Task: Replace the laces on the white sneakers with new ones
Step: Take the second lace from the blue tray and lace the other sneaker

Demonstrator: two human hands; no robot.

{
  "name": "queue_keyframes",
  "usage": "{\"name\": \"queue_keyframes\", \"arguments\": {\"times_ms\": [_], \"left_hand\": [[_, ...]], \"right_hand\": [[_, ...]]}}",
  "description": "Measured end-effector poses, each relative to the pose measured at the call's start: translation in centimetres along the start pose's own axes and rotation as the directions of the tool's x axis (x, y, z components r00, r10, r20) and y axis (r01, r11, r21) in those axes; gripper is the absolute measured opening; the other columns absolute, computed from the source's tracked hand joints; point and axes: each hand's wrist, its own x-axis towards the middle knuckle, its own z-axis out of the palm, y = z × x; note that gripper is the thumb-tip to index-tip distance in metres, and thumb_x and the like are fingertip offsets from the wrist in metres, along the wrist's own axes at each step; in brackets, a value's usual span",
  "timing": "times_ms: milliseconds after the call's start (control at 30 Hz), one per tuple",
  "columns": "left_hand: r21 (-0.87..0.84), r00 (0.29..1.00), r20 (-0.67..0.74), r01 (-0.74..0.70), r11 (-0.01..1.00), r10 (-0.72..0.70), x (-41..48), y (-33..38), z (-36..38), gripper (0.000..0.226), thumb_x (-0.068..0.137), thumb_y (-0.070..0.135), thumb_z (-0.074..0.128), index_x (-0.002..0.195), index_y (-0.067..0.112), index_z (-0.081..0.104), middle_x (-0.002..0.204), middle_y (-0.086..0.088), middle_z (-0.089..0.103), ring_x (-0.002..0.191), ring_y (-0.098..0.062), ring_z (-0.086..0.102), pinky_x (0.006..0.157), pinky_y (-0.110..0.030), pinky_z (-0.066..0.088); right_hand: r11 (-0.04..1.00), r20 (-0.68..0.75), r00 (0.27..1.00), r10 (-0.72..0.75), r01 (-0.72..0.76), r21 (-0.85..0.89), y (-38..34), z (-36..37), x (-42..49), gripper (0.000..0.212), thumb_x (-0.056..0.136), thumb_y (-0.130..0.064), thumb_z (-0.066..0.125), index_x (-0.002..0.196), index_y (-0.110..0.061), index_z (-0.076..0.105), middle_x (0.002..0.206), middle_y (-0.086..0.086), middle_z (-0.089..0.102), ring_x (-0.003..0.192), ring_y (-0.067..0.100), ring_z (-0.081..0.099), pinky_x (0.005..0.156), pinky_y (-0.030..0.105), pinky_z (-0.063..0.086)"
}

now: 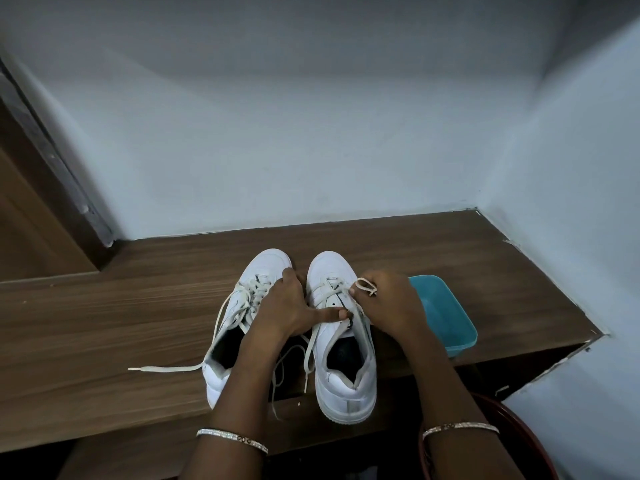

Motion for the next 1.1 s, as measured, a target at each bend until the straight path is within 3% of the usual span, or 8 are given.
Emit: {"name": "queue_keyframes", "arguments": {"times_ms": [167,267,467,667,733,900,1000,1100], "left_hand": [[0.016,0.999,0.013,0.029,0.999,-0.029,-0.2,0.2,0.1,0.094,0.051,0.069,0.085,0.116,0.015,0.042,0.102,0.003,0.059,0.094,-0.015,0.059,0.072,-0.032,0.046],[0.025,0.996,0.043,0.073,0.997,-0.074,-0.1,0.2,-0.1,0.085,0.054,0.07,0.083,0.104,0.012,0.048,0.09,0.002,0.062,0.085,-0.015,0.061,0.065,-0.032,0.046],[-0.111,0.988,0.141,0.082,0.99,-0.066,0.1,0.1,-0.1,0.041,0.078,0.046,0.08,0.085,0.007,0.068,0.074,-0.004,0.074,0.068,-0.015,0.071,0.076,-0.037,0.059],[-0.075,0.998,-0.06,-0.021,0.997,0.016,0.0,0.2,0.2,0.01,0.084,0.018,0.071,0.085,0.021,0.062,0.079,0.006,0.066,0.08,-0.017,0.065,0.073,-0.032,0.052],[0.004,0.991,-0.112,-0.076,0.997,0.076,0.2,0.2,0.6,0.009,0.085,0.015,0.065,0.084,0.024,0.063,0.077,0.01,0.064,0.079,-0.014,0.063,0.067,-0.027,0.043],[0.153,0.96,-0.218,-0.143,0.978,0.175,0.2,0.6,1.2,0.01,0.087,0.028,0.069,0.087,0.018,0.069,0.082,0.004,0.069,0.079,-0.017,0.063,0.065,-0.03,0.047],[0.218,0.946,-0.239,-0.166,0.962,0.217,0.2,1.0,1.3,0.014,0.089,0.025,0.064,0.084,0.012,0.068,0.081,-0.003,0.069,0.077,-0.024,0.064,0.066,-0.039,0.053],[0.14,0.965,-0.184,-0.162,0.977,0.187,0.3,1.0,1.6,0.023,0.09,0.019,0.055,0.077,0.0,0.059,0.075,-0.012,0.064,0.07,-0.027,0.059,0.063,-0.04,0.046]], "right_hand": [[0.977,-0.166,0.974,0.151,-0.121,0.178,0.5,-1.4,0.0,0.029,0.093,-0.028,0.054,0.066,-0.02,0.048,0.064,-0.003,0.052,0.061,0.016,0.05,0.058,0.03,0.035],[0.869,-0.277,0.908,0.315,-0.158,0.469,0.8,-2.9,-0.4,0.03,0.097,-0.026,0.049,0.072,-0.009,0.053,0.065,0.0,0.051,0.06,0.015,0.046,0.059,0.031,0.036],[0.413,-0.046,0.802,0.596,-0.257,0.873,1.3,-4.9,-0.6,0.024,0.091,-0.024,0.049,0.085,-0.01,0.067,0.072,0.004,0.06,0.045,0.006,0.048,0.037,0.016,0.036],[0.154,0.07,0.894,0.442,-0.152,0.976,1.0,-5.0,-0.7,0.043,0.094,-0.017,0.038,0.055,-0.01,0.054,0.082,0.019,0.074,0.032,0.012,0.038,0.03,0.016,0.028],[0.224,0.069,0.883,0.465,-0.193,0.955,0.9,-4.8,-0.6,0.037,0.094,-0.019,0.042,0.059,-0.011,0.052,0.064,0.012,0.066,0.032,0.011,0.04,0.032,0.018,0.03],[0.742,-0.132,0.935,0.329,-0.169,0.649,0.4,-3.1,-0.6,0.011,0.086,-0.025,0.064,0.077,-0.019,0.061,0.067,-0.006,0.059,0.062,0.013,0.054,0.06,0.031,0.044],[0.913,-0.119,0.981,0.155,-0.096,0.396,0.3,-1.8,-0.4,0.006,0.079,-0.03,0.072,0.086,-0.029,0.07,0.079,-0.01,0.071,0.076,0.012,0.067,0.072,0.033,0.054],[0.99,-0.01,1.0,-0.004,0.005,0.142,0.4,-1.1,-0.2,0.017,0.079,-0.04,0.074,0.078,-0.023,0.072,0.072,-0.005,0.07,0.07,0.015,0.065,0.065,0.03,0.049]]}}
